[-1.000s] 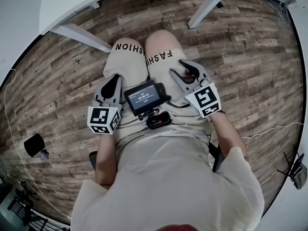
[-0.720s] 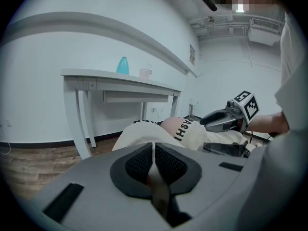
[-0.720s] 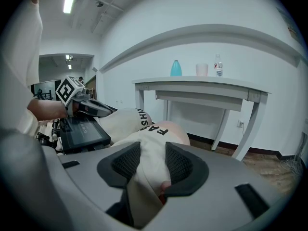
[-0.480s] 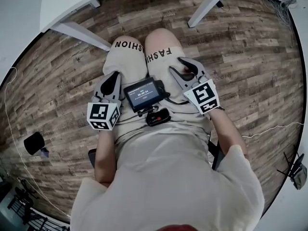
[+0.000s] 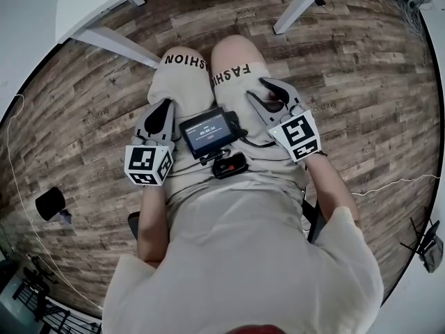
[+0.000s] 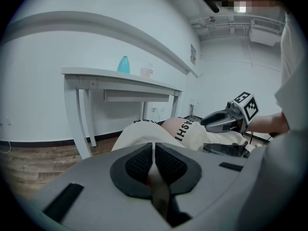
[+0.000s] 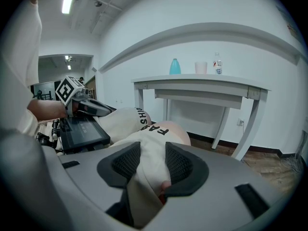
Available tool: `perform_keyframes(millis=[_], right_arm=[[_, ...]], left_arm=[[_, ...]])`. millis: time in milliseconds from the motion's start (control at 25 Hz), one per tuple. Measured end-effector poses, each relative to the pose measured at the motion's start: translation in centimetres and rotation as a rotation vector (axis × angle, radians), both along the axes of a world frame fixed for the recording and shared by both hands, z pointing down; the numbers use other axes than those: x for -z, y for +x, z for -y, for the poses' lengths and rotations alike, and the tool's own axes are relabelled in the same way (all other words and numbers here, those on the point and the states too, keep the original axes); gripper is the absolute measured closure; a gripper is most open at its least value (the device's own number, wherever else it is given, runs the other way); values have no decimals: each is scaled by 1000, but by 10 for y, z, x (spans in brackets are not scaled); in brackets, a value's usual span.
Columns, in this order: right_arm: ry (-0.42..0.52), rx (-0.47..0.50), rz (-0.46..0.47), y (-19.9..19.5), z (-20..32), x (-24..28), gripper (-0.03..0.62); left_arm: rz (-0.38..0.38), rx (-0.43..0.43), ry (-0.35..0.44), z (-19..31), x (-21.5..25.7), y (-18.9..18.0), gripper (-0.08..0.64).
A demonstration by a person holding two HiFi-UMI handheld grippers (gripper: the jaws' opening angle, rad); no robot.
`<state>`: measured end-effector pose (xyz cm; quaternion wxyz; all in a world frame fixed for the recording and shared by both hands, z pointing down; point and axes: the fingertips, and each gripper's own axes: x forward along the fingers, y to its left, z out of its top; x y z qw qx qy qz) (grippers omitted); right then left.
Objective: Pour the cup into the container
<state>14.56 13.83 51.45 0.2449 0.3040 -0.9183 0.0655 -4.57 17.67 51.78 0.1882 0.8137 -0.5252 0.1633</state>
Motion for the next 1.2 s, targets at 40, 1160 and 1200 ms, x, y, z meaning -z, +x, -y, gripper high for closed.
perform_keyframes(millis=[40, 1160, 1200], right_arm=[[-1, -1, 0, 0, 0, 0, 425], [-17, -10, 18, 3, 2, -2, 425], [-17, -10, 18, 3, 2, -1, 425]], left_arm=[[1, 0, 0, 0, 0, 0, 546], [4, 7, 1, -1, 1, -2, 546], [4, 7, 1, -1, 1, -2, 546]])
